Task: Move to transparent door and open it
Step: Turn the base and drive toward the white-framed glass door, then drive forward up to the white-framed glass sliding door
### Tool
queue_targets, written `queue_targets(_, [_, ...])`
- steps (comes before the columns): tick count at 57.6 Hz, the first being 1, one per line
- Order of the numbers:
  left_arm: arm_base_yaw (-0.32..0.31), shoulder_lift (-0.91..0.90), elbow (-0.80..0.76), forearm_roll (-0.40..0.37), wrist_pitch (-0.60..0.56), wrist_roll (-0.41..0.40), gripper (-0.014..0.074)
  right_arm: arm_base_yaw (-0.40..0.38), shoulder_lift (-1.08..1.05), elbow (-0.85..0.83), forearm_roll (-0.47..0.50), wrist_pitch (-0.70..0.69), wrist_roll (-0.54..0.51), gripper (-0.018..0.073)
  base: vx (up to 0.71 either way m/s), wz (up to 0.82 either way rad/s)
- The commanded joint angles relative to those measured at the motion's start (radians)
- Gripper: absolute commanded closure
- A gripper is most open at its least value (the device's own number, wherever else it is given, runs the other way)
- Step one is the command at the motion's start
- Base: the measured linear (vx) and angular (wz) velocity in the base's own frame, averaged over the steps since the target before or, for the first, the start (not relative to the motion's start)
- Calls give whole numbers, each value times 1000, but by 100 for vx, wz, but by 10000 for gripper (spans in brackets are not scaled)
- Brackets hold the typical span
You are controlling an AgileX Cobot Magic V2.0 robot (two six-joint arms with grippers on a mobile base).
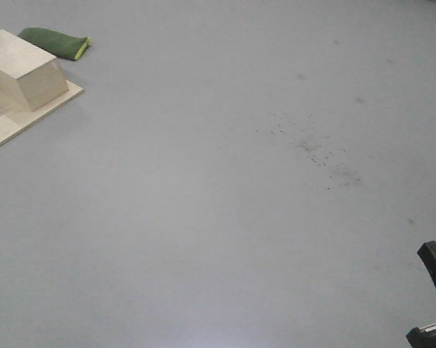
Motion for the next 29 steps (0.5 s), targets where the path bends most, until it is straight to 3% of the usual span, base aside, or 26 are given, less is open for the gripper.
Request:
queue_targets(1, [0,-13,28,-4,-84,-5,602,-6,-14,14,-8,-80,-7,559,56,49])
queue_targets(29, [0,-13,28,-4,-84,-5,602,-6,-14,14,-8,-80,-7,559,55,52])
